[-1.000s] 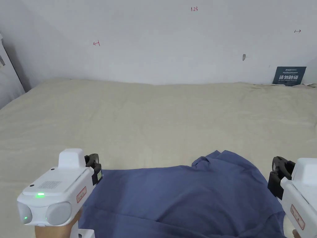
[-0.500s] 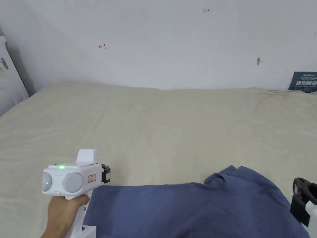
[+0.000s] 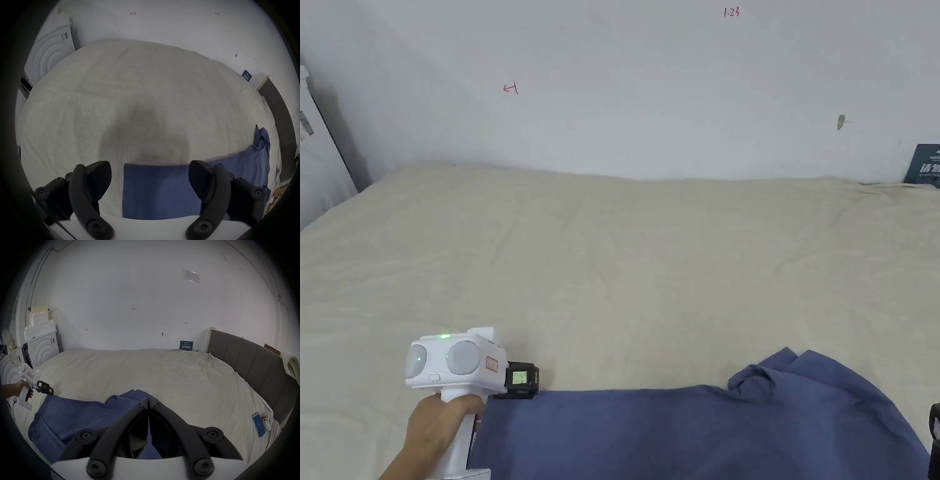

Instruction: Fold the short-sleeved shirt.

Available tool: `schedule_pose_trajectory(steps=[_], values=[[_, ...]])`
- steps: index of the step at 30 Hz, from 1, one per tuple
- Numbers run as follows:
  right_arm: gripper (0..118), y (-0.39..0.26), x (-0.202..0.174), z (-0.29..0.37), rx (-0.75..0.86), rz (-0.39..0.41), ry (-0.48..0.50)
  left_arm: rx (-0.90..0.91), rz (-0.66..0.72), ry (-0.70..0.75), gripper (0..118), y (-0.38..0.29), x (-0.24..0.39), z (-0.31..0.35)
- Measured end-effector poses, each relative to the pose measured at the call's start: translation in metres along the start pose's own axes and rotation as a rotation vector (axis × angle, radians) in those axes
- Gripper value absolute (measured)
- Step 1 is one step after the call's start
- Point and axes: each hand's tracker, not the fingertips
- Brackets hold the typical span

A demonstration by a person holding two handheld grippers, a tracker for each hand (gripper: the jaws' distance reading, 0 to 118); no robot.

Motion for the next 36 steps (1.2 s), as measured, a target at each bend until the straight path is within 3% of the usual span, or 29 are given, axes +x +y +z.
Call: schedule_pose_trajectory(steps=[3,4,6,10,11,19,21,22,24,26,36], values=[[0,-0.003,0.001,-0.004,-0.019,0.000,0.003,-0.010,-0.017,0.015,97,-0.003,0.001,-0.003],[0,-0.004,0.001,-0.006,-0.025,0.001,0.002,-0.020,-0.026,0.010,88,-0.005,0.005,-0.001],[0,-0.005,0.001,-0.009,-0.039,0.002,0.007,-0.050,-0.048,0.021,54,-0.007,0.008,-0.006],[0,-0.002,-0.002,-0.012,-0.058,-0.005,0.021,-0.045,-0.060,-0.020,20,-0.010,0.011,-0.007],[0,0.000,-0.003,-0.015,-0.064,-0.006,0.025,-0.041,-0.054,-0.034,6,-0.010,0.012,-0.006],[1,0.019,0.015,-0.094,-0.183,-0.025,0.038,0.076,-0.139,-0.076,1,-0.025,0.029,0.041],[7,0.023,0.018,-0.118,-0.212,-0.015,0.034,0.102,-0.149,-0.090,1,-0.029,0.031,0.057],[17,0.024,0.019,-0.131,-0.252,-0.008,0.038,0.120,-0.153,-0.099,1,-0.031,0.031,0.064],[59,0.024,0.020,-0.154,-0.303,0.021,0.039,0.135,-0.156,-0.104,1,-0.034,0.031,0.075],[87,0.020,0.024,-0.173,-0.318,-0.006,0.040,0.149,-0.158,-0.113,1,-0.035,0.030,0.084],[91,-0.007,0.029,-0.229,-0.499,-0.021,-0.001,0.173,-0.141,-0.134,1,-0.038,0.016,0.103]])
